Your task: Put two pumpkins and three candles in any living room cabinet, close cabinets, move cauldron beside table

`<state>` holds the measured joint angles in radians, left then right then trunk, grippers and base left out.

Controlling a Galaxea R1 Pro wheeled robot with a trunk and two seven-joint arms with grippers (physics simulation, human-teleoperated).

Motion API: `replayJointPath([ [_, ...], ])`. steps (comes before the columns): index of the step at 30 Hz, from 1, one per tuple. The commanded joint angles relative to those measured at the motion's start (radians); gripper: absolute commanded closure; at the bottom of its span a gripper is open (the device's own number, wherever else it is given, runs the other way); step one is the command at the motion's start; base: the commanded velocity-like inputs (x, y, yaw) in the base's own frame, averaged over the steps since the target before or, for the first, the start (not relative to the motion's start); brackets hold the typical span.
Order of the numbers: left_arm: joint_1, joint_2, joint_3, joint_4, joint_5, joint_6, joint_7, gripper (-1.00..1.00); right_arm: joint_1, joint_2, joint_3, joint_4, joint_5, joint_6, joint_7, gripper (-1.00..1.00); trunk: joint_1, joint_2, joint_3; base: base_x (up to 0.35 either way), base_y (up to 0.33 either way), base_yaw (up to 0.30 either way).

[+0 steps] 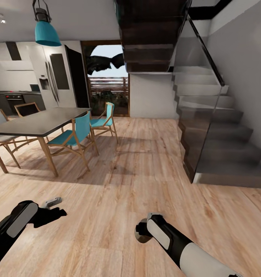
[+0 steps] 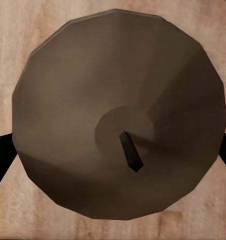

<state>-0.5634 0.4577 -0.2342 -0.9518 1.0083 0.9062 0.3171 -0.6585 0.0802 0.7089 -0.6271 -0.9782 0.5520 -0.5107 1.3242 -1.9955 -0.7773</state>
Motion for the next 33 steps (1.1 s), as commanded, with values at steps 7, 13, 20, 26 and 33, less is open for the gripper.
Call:
replayJointPath([
  [7, -0.001, -0.002, -0.004, -0.001, 0.004, 0.0, 0.008, -1.0, -0.001, 0.0, 0.004, -0.002, -0.008, 0.0, -0.008, 1.0, 0.0, -0.001, -0.001, 0.0, 0.0, 0.288],
  [13, -0.001, -0.005, -0.002, -0.001, -0.034, 0.002, 0.007, -1.0, -0.001, 0.0, 0.004, -0.002, -0.009, 0.0, -0.008, 1.0, 0.0, -0.001, -0.001, 0.0, 0.0, 0.288],
  [20, -0.001, -0.017, -0.002, -0.001, -0.039, 0.002, 0.007, -1.0, -0.001, 0.0, 0.004, -0.002, -0.009, 0.0, -0.008, 1.0, 0.0, -0.001, -0.001, 0.0, 0.0, 0.288],
  [26, -0.001, -0.017, -0.002, -0.002, -0.039, 0.002, 0.007, -1.0, -0.001, 0.0, 0.004, -0.002, -0.009, 0.0, -0.008, 1.0, 0.0, -0.001, -0.001, 0.0, 0.0, 0.288],
  [33, -0.001, -0.017, -0.002, -0.004, -0.039, 0.002, 0.007, -1.0, -0.001, 0.0, 0.004, -0.001, -0.008, 0.0, -0.006, 1.0, 0.0, -0.001, -0.001, 0.0, 0.0, 0.288],
])
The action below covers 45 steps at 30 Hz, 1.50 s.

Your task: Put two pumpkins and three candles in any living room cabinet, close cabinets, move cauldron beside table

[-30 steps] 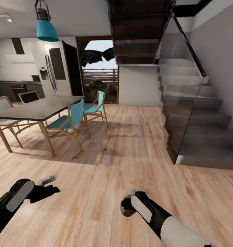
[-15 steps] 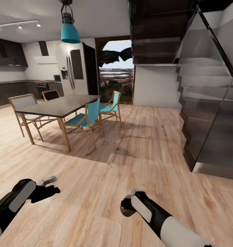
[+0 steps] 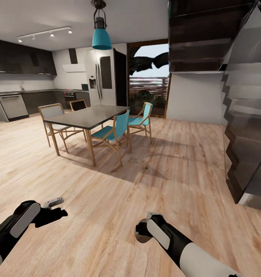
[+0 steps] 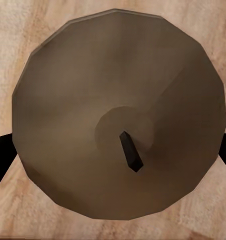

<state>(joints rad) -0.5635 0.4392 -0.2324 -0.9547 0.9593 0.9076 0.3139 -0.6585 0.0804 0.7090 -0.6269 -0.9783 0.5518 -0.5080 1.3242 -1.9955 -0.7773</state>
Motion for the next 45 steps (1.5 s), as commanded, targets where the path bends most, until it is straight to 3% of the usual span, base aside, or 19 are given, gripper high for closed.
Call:
replayJointPath([
  [1, -0.001, 0.001, -0.004, -0.001, 0.01, 0.001, 0.01, -1.0, -0.001, -0.001, 0.004, -0.001, -0.008, 0.0, -0.009, 1.0, 0.0, -0.001, -0.001, 0.0, 0.0, 0.288],
  [14, -0.001, 0.001, -0.004, -0.001, 0.01, 0.0, 0.01, -1.0, -0.001, 0.0, 0.004, -0.002, -0.009, 0.0, -0.012, 1.0, 0.0, -0.001, -0.005, 0.0, 0.0, 0.283],
  [45, -0.001, 0.001, -0.004, 0.003, 0.01, 0.0, 0.011, -1.0, -0.001, 0.001, 0.004, -0.002, -0.01, 0.0, -0.014, 1.0, 0.0, -0.001, -0.041, 0.0, 0.0, 0.239],
])
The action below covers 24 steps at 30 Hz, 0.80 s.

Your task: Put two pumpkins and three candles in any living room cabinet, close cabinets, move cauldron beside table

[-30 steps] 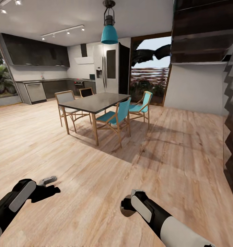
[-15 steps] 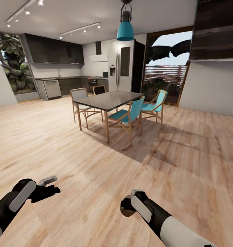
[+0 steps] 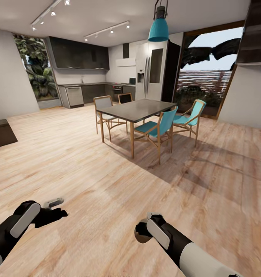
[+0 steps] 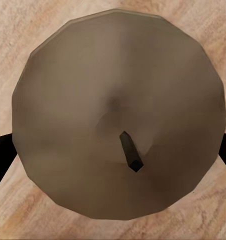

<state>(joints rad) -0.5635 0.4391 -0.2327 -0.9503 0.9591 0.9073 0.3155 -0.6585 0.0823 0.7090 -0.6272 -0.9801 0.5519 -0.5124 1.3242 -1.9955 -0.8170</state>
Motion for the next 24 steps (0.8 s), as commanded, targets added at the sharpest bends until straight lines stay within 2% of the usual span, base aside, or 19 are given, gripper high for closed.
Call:
replayJointPath([
  [1, -0.001, 0.001, -0.004, 0.0, 0.01, 0.0, 0.01, -1.0, -0.001, -0.001, 0.004, -0.002, -0.008, 0.0, -0.009, 1.0, 0.0, -0.001, -0.002, 0.0, 0.0, 0.231],
  [11, -0.001, -0.013, -0.005, 0.004, 0.009, -0.001, 0.01, -1.0, -0.001, 0.0, 0.004, -0.002, -0.008, 0.0, -0.008, 1.0, 0.0, -0.001, -0.014, 0.0, 0.0, 0.222],
  [24, -0.001, -0.014, -0.005, 0.004, 0.007, -0.001, 0.01, -1.0, -0.001, -0.001, 0.004, -0.002, -0.008, 0.0, -0.008, 1.0, 0.0, -0.001, -0.03, 0.0, 0.0, 0.214],
])
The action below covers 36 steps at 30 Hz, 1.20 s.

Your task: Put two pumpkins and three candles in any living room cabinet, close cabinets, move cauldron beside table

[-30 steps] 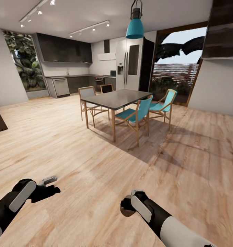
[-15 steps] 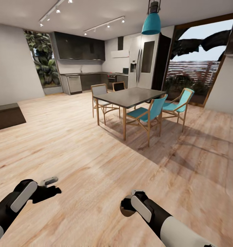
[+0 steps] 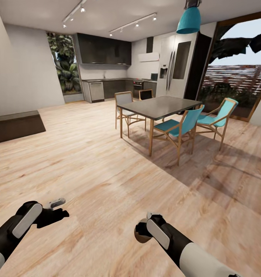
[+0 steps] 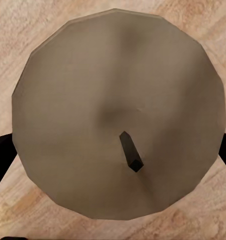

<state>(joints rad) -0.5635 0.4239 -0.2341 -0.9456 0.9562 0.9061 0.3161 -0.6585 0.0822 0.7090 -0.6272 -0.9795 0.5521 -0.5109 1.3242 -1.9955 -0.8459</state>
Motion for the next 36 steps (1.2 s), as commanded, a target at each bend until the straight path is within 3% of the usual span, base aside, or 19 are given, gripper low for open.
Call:
replayJointPath([
  [1, -0.001, 0.001, -0.004, -0.001, 0.01, 0.0, 0.009, -1.0, -0.001, 0.0, 0.004, -0.002, -0.008, 0.0, -0.009, 1.0, 0.0, -0.001, -0.002, 0.0, 0.0, 0.213],
  [24, -0.001, 0.0, -0.004, -0.001, 0.01, 0.0, 0.009, -1.0, -0.001, 0.006, 0.004, -0.002, -0.007, 0.0, -0.009, 1.0, 0.0, -0.001, -0.03, 0.001, 0.0, 0.211],
  [36, -0.001, 0.0, -0.004, 0.0, 0.01, 0.0, 0.009, -1.0, -0.001, 0.005, 0.004, -0.002, -0.003, 0.0, -0.004, 1.0, 0.0, -0.001, -0.043, 0.169, 0.0, 0.185],
])
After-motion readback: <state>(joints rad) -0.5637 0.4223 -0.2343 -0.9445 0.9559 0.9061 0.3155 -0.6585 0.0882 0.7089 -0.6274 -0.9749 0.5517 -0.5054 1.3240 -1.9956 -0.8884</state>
